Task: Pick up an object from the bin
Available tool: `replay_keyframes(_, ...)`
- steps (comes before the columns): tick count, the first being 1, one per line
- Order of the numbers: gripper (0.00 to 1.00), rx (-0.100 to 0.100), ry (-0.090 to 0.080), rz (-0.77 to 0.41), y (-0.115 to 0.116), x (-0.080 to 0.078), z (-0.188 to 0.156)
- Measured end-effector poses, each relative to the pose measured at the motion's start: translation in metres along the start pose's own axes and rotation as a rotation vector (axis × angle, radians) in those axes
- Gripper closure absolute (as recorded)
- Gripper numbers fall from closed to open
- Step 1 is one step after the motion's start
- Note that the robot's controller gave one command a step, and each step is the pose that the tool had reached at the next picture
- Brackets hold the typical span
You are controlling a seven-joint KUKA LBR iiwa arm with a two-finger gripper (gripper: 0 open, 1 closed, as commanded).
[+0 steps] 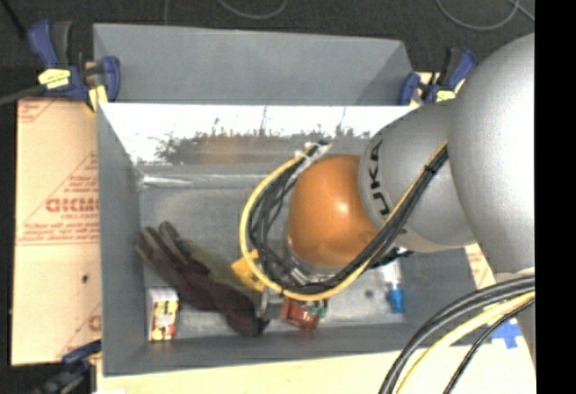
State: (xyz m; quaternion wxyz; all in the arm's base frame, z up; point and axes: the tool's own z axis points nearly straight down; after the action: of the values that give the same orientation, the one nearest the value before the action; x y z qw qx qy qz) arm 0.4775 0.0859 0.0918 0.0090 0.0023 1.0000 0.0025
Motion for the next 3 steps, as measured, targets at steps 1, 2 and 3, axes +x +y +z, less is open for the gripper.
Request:
replay_keyframes(1, 1.00, 0.000, 0.000, 0.001, 0.000, 0.000, 0.000)
replay_keyframes(2, 1.00, 0.000, 0.001, -0.003, -0.002, -0.002, -0.006)
replay_keyframes(3, 1.00, -0.001, -0.005, 0.012, -0.008, -0.012, -0.006)
